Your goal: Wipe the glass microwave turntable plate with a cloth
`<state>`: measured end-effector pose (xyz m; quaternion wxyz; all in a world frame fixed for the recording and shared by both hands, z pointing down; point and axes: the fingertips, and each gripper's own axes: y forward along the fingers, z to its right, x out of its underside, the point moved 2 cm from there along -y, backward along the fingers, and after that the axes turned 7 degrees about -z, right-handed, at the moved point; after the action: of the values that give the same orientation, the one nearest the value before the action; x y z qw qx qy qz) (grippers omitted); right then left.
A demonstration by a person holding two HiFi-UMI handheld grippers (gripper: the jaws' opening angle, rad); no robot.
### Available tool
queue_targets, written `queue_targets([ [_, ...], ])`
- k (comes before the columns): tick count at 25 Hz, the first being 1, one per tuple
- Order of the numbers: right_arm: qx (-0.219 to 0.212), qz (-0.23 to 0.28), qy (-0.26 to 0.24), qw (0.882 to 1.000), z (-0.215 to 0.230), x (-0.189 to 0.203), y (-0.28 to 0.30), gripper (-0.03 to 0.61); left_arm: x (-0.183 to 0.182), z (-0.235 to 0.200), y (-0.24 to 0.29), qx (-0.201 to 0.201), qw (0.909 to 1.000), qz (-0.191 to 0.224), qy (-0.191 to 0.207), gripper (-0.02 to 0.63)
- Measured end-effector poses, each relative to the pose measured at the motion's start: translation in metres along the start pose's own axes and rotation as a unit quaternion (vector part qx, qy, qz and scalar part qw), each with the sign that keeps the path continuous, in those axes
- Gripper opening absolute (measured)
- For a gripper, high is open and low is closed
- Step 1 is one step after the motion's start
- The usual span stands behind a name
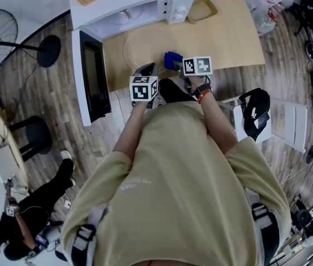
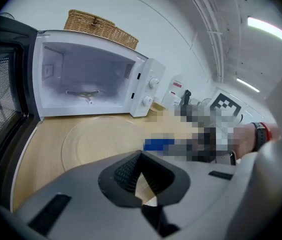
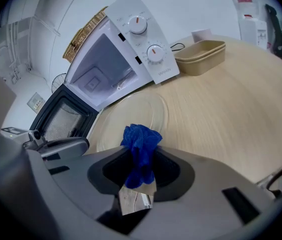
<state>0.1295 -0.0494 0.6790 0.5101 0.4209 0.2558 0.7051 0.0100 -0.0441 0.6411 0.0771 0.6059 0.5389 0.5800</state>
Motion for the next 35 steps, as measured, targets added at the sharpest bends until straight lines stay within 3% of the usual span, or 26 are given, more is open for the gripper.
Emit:
queue_targets([
  [6,0.016,0.002,-0.002,1.0,0.006,-0.003,-0.004,0.124,-0.001,-0.006,-0.003,-0.004,1.0,0.003,-0.006,0.009],
  [10,-0.015,0.025,0.003,1.0,-0.01,-0.02,-0.01,0.12,-0.008,-0.007,-0.009,0.01,0.9997,0.007,-0.022,0.009],
  [15,-0.038,0.089,-0.019,0.995,-0.044,-0.064,-0.032,0.12,-0.039,-0.019,-0.031,-0.001,0.9983,0.053,-0.024,0.009],
  [20,-0.027,0.142,-0.075,0.987,-0.077,-0.102,-0.053,0.12,-0.084,-0.034,-0.062,-0.04,0.9934,0.106,-0.017,0.009],
  [27,-0.011,0.204,-0.139,0.969,-0.11,-0.138,-0.081,0.12,-0.134,-0.053,-0.107,-0.094,0.9803,0.174,-0.002,0.009],
  [35,0.047,0.285,-0.218,0.932,-0.139,-0.167,-0.117,0.121,-0.166,-0.059,-0.141,-0.127,0.9615,0.243,0.019,0.009],
])
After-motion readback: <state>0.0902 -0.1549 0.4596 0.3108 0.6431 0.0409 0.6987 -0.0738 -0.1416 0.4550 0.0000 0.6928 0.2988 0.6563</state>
